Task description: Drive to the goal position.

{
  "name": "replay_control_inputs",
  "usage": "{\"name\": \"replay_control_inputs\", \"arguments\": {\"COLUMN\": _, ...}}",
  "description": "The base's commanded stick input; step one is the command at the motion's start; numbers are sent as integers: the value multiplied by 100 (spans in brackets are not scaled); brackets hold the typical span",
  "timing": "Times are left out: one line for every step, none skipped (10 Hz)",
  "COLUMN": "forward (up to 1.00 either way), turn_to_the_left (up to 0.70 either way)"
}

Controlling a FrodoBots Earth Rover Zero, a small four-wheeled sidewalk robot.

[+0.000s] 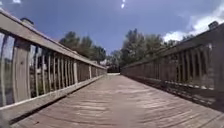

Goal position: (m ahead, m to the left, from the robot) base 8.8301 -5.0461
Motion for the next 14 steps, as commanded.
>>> {"name": "replay_control_inputs", "arguments": {"forward": 50, "turn_to_the_left": 0}}
{"name": "replay_control_inputs", "arguments": {"forward": 50, "turn_to_the_left": 0}}
{"name": "replay_control_inputs", "arguments": {"forward": 50, "turn_to_the_left": 0}}
{"name": "replay_control_inputs", "arguments": {"forward": 50, "turn_to_the_left": 0}}
{"name": "replay_control_inputs", "arguments": {"forward": 50, "turn_to_the_left": 0}}
{"name": "replay_control_inputs", "arguments": {"forward": 50, "turn_to_the_left": 0}}
{"name": "replay_control_inputs", "arguments": {"forward": 50, "turn_to_the_left": 0}}
{"name": "replay_control_inputs", "arguments": {"forward": 50, "turn_to_the_left": 0}}
{"name": "replay_control_inputs", "arguments": {"forward": 50, "turn_to_the_left": 0}}
{"name": "replay_control_inputs", "arguments": {"forward": 50, "turn_to_the_left": 0}}
{"name": "replay_control_inputs", "arguments": {"forward": 50, "turn_to_the_left": 0}}
{"name": "replay_control_inputs", "arguments": {"forward": 50, "turn_to_the_left": 0}}
{"name": "replay_control_inputs", "arguments": {"forward": 50, "turn_to_the_left": 0}}
{"name": "replay_control_inputs", "arguments": {"forward": 50, "turn_to_the_left": 0}}
